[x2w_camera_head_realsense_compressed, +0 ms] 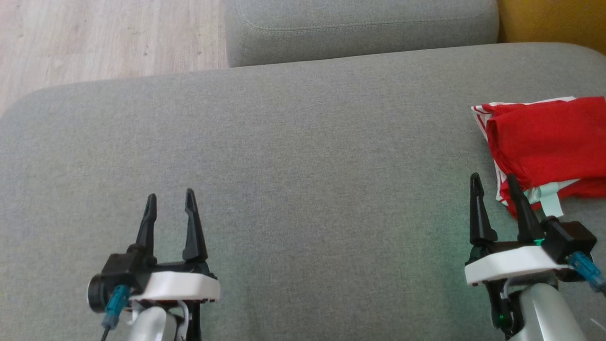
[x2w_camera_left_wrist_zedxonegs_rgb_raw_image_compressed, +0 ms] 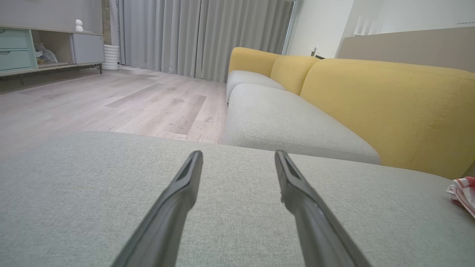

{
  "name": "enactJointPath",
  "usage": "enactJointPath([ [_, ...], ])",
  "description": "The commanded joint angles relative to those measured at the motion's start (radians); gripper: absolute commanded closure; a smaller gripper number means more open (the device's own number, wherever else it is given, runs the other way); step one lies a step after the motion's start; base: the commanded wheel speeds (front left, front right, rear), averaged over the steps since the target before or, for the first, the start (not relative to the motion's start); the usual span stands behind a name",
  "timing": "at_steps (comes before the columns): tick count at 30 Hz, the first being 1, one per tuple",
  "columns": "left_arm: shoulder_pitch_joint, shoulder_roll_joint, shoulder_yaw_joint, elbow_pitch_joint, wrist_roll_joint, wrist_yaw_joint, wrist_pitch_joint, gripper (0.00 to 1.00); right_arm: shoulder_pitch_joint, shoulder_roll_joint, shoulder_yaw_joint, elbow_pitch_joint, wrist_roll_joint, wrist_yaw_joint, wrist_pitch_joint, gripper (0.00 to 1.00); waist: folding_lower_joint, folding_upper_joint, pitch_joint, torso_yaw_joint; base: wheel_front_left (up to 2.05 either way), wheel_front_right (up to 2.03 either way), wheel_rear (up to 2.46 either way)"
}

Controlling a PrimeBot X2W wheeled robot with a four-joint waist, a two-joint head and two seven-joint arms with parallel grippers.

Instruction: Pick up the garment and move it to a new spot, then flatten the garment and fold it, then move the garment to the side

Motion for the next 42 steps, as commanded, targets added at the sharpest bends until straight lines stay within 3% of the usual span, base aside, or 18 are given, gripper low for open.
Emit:
enactJointPath([
  [1, -0.031, 0.004, 0.039, -0.035, -0.005, -0.001, -0.005, 0.0, -0.02, -0.002, 0.027, -0.037, -0.006, -0.001, -0.011, 0.0, 0.0, 0.0, 0.0, 0.0, 0.0, 0.0, 0.0],
  [23, -0.026, 0.004, 0.046, 0.003, -0.103, -0.004, -0.005, 0.0, -0.022, -0.002, 0.033, -0.025, -0.012, -0.001, -0.011, 0.0, 0.0, 0.0, -0.002, -0.004, 0.0, 0.0, 0.0],
  [24, 0.0, 0.0, 0.013, 0.03, -0.104, -0.007, 0.0, 1.0, 0.0, 0.0, 0.006, 0.004, -0.007, 0.0, 0.0, 1.0, 0.0, 0.0, -0.002, -0.004, 0.0, 0.0, 0.0],
  [28, 0.019, -0.001, 0.013, 0.08, -0.108, -0.008, 0.003, 1.0, 0.018, 0.002, 0.005, 0.054, -0.002, 0.0, 0.003, 1.0, 0.0, 0.0, -0.002, -0.004, 0.0, 0.0, 0.0],
  [42, 0.016, 0.0, 0.042, 0.069, -0.233, -0.028, 0.042, 1.0, 0.015, 0.001, -0.007, 0.042, 0.145, 0.0, 0.041, 1.0, 0.0, 0.0, -0.008, -0.001, 0.0, 0.0, 0.0],
])
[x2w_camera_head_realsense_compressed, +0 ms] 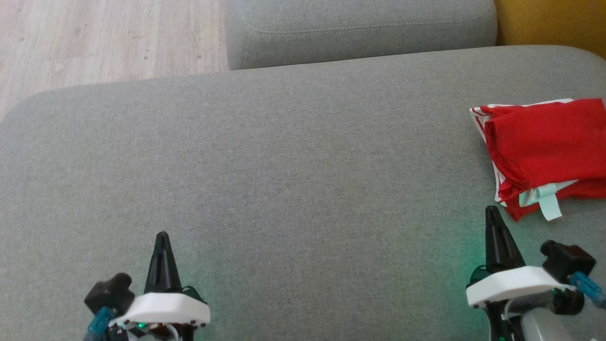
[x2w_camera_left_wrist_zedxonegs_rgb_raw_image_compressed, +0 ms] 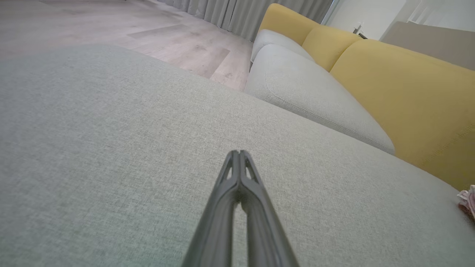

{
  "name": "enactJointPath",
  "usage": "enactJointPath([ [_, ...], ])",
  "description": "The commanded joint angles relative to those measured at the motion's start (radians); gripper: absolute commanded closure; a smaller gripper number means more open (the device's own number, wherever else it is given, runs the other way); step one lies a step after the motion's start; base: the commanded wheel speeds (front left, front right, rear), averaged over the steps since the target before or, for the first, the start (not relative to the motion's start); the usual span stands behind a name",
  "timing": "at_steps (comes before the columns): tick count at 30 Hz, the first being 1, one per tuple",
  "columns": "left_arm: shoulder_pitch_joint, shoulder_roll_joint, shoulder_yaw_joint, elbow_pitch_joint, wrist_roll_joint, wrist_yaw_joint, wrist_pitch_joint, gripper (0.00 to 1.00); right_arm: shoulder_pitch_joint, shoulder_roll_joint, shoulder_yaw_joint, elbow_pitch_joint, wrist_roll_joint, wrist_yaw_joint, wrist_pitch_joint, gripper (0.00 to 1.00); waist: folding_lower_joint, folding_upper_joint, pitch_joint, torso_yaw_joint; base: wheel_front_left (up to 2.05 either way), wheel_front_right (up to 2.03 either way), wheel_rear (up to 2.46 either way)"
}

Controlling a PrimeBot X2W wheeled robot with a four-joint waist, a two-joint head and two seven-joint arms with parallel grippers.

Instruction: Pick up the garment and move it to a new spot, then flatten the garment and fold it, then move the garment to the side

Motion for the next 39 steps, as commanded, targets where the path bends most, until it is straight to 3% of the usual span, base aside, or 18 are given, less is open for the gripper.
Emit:
enactJointPath([
  [1, -0.039, 0.001, 0.02, -0.036, -0.023, -0.011, 0.007, 1.0, -0.037, -0.002, -0.006, -0.036, 0.031, 0.0, 0.006, 1.0, 0.0, 0.0, -0.001, 0.0, 0.0, 0.0, 0.0],
  [39, -0.046, 0.002, 0.105, -0.069, -0.386, -0.07, 0.118, 1.0, -0.044, -0.004, -0.041, -0.073, 0.458, 0.0, 0.116, 1.0, 0.0, 0.0, -0.02, 0.008, 0.0, 0.0, 0.0],
])
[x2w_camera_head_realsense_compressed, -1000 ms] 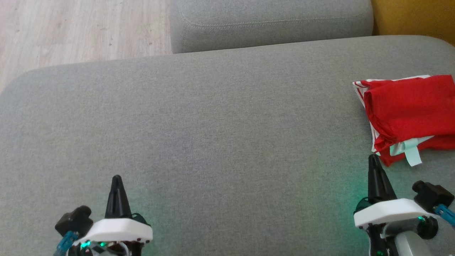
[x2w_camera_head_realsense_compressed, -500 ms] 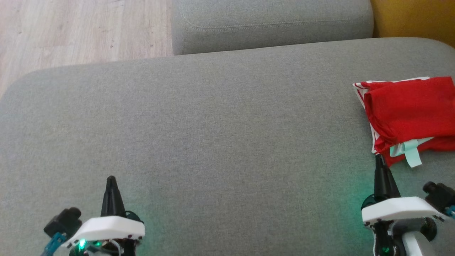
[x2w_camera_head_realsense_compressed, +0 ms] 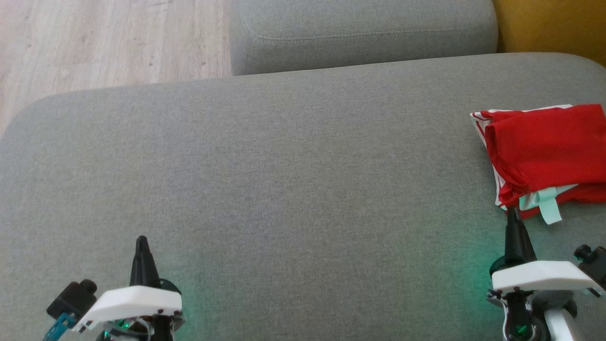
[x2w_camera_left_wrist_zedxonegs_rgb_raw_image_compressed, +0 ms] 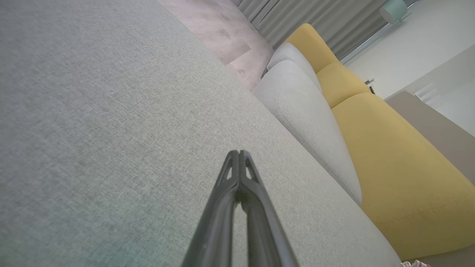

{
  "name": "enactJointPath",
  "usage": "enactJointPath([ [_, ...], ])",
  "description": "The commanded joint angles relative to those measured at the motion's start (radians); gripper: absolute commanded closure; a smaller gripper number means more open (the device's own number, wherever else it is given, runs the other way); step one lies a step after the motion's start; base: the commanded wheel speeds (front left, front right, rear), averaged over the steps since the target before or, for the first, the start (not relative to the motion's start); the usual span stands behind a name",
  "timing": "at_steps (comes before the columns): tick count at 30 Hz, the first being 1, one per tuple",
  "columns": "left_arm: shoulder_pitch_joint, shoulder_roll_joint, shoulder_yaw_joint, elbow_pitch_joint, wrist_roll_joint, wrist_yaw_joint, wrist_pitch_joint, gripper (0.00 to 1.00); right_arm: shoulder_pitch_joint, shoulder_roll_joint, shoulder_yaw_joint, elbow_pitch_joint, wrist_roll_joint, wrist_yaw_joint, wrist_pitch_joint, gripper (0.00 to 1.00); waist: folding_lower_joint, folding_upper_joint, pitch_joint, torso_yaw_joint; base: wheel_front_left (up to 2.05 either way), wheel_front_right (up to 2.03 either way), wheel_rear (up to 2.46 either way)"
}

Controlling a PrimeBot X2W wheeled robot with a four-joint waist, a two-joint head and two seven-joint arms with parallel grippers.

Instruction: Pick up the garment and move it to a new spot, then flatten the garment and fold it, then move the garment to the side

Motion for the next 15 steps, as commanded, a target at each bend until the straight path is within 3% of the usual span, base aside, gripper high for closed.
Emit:
enactJointPath([
  [1, -0.046, 0.002, 0.026, -0.037, -0.026, -0.012, 0.008, 1.0, -0.044, -0.004, 0.001, -0.039, 0.034, 0.0, 0.009, 1.0, 0.0, 0.0, -0.001, 0.0, 0.0, 0.0, 0.0],
  [15, -0.049, 0.003, 0.055, -0.048, -0.15, -0.032, 0.046, 1.0, -0.047, -0.004, -0.011, -0.052, 0.18, -0.001, 0.047, 1.0, 0.0, 0.0, -0.008, 0.003, 0.0, 0.0, 0.0],
])
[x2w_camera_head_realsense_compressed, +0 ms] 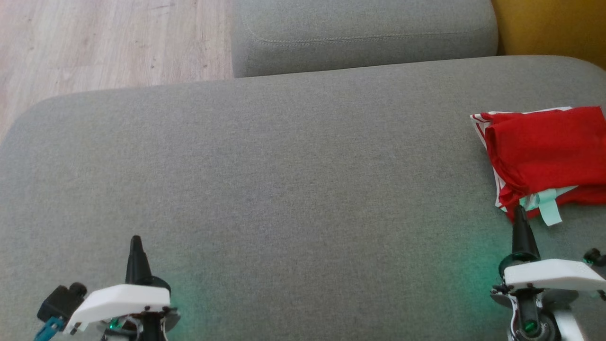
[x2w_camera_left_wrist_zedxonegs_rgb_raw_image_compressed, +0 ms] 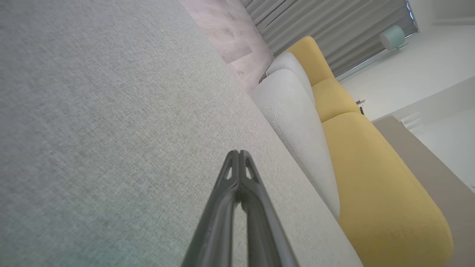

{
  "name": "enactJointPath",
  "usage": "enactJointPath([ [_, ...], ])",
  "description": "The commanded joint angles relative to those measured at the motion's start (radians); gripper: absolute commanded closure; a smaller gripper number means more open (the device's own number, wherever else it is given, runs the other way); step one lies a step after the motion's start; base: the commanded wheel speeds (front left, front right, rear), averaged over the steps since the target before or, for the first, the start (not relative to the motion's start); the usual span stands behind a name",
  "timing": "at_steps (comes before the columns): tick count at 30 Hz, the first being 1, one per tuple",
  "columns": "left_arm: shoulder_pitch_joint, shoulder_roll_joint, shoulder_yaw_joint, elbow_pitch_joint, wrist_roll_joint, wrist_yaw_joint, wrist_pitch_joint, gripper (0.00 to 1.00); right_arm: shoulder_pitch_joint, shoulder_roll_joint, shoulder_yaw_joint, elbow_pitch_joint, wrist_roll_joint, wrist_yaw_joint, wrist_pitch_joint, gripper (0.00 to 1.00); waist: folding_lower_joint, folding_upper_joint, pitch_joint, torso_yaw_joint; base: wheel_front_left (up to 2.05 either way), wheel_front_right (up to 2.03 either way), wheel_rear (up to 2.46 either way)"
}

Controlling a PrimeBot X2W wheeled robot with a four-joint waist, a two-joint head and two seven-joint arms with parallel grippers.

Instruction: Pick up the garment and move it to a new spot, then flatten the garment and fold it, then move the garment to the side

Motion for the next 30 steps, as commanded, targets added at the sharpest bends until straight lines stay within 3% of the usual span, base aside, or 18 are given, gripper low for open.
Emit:
enactJointPath([
  [1, -0.046, 0.003, 0.028, -0.036, -0.019, -0.008, 0.008, 1.0, -0.047, -0.004, 0.007, -0.038, 0.024, 0.0, 0.009, 1.0, 0.0, 0.0, 0.0, 0.0, 0.0, 0.0, 0.0],
  [30, -0.051, 0.004, 0.092, -0.06, -0.296, -0.053, 0.093, 1.0, -0.052, -0.005, -0.02, -0.066, 0.35, -0.001, 0.093, 1.0, 0.0, 0.0, -0.015, 0.006, 0.0, 0.0, 0.0],
])
